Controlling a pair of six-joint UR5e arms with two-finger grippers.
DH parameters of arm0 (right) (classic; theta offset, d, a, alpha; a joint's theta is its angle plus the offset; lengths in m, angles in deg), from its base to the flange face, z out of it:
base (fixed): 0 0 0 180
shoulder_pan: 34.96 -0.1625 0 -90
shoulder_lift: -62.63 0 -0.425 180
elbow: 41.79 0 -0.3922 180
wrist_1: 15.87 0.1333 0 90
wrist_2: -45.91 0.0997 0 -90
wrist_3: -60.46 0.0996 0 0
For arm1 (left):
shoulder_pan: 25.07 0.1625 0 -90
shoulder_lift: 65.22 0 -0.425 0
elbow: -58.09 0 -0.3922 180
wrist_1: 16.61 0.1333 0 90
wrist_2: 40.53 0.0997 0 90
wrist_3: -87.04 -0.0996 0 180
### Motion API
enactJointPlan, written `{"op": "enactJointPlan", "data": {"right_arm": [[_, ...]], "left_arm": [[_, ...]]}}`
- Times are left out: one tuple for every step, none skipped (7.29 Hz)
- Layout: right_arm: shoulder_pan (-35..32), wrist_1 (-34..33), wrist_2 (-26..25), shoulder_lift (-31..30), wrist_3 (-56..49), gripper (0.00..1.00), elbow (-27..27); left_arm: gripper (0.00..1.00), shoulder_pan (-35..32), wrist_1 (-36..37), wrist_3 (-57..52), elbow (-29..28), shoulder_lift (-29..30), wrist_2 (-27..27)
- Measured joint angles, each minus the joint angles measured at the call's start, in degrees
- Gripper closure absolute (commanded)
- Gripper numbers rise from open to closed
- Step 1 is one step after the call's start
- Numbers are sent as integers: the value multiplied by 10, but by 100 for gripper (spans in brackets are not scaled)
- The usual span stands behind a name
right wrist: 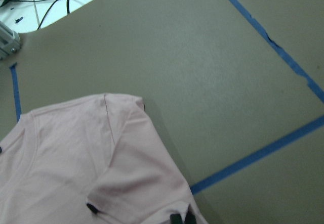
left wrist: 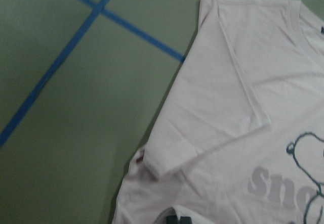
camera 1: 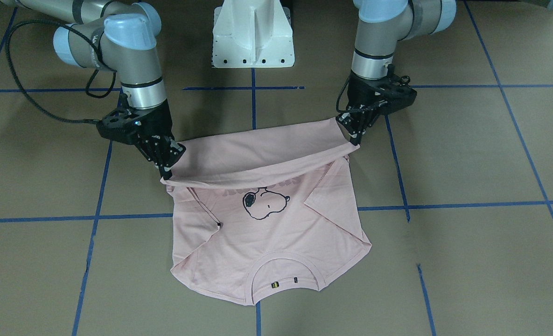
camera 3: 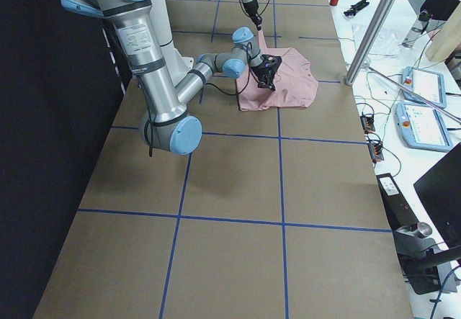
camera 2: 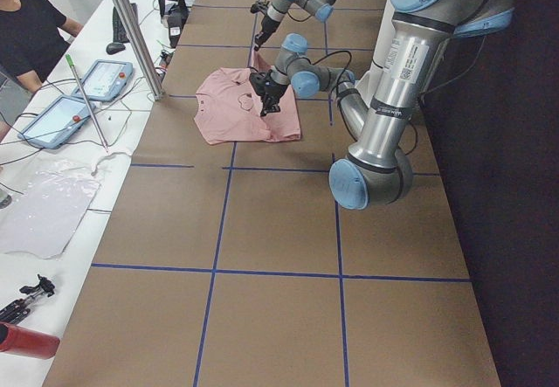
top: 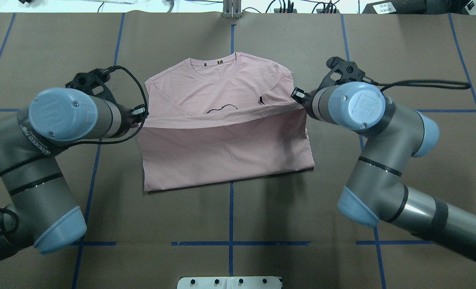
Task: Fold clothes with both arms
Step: 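Lift the hem with both grippers and fold it toward the collar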
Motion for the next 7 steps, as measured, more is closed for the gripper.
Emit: {"op": "enactJointPlan", "data": {"right_arm": [[-27, 0, 18, 22, -22, 100, 25], [-42, 1, 26, 49, -36, 100, 58], [-50, 1, 28, 80, -44, 100, 98], [-55, 2, 29, 100, -52, 100, 128], [-57, 3, 30, 113, -58, 100, 150], [-58, 3, 30, 134, -62, 100, 186], [-58, 4, 30, 164, -64, 100, 234]], "left_arm": [[100, -20, 0, -10, -5, 7, 1], [100, -30, 0, -15, -9, 10, 7], [100, -34, 0, -20, -18, 15, 17], [100, -36, 0, -24, -30, 23, 23], [100, -37, -4, -26, -48, 34, 30], [100, -38, -24, -27, -87, 49, 42], [100, -38, -60, -27, -136, 65, 49]]}}
